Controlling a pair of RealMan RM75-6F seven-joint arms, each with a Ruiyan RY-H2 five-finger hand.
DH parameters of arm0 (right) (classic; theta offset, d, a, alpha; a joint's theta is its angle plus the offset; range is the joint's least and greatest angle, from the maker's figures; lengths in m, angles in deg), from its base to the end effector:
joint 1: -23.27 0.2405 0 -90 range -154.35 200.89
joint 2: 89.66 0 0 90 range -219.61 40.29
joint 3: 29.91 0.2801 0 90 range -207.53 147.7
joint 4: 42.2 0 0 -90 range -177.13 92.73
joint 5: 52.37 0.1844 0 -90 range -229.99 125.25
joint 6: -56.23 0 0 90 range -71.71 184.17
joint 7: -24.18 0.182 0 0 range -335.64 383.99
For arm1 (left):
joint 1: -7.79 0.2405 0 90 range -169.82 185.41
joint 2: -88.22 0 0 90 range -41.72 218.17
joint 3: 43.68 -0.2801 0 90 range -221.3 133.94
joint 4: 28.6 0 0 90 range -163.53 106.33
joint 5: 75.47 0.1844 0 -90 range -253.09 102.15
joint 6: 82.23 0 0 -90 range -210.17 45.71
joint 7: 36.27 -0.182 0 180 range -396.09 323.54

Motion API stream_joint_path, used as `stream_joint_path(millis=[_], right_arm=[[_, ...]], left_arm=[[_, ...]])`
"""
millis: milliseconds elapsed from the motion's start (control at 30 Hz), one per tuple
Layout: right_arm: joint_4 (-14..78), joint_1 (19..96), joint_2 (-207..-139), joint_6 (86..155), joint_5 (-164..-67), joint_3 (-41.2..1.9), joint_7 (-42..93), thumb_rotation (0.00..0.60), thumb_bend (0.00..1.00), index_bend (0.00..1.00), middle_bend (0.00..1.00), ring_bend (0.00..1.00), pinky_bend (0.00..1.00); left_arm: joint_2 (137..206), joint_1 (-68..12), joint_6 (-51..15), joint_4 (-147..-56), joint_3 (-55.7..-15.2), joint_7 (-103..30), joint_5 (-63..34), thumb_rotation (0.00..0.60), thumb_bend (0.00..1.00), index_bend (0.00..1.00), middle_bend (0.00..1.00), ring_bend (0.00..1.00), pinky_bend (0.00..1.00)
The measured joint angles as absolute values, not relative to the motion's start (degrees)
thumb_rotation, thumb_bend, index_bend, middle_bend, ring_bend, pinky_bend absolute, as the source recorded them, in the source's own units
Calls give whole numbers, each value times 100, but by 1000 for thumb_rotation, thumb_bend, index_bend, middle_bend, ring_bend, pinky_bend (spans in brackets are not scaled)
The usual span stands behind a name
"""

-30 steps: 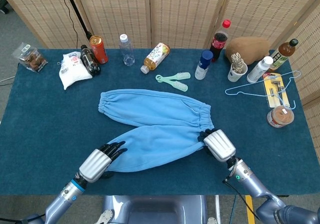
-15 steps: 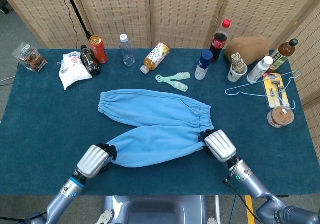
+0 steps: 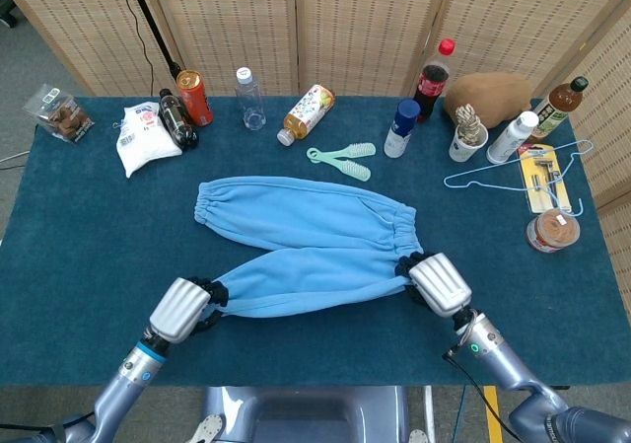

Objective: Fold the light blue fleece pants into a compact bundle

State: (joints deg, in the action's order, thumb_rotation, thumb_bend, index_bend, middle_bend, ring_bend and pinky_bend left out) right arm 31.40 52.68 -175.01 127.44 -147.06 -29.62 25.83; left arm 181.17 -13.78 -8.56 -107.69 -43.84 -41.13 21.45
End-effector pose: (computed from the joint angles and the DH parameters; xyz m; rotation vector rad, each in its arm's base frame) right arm -0.2228 -0.3241 0.0322 1.9279 -0.7515 1.1009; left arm -0.2076 0.2678 -0.0106 -1.8676 -0.8861 -1.1909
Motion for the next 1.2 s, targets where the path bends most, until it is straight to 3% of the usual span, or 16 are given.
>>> stream_joint_path(millis=[300,767,1200], right_arm=[[3372,5407,-17266,12690,-14577,-2743,2877,600,833,614,505,481,607],[3673,6109,-16899,11368,-13301,-1892,3098,600,870,616,506,481,607],[3096,6663,-17196,10469,-12267,-1447,2925,600,900,619,508,482,607]], left_arm=[[17639,-1572,-782,-11181,-3988,-4034,1984,600,541,793,624,627,688],[17195,-2220,-1346,-11719,-3081,-4858,1018,600,541,794,625,626,688],[17396,-2731,-1945,-11416,-2608,-5291,-151,600,538,796,625,622,529]])
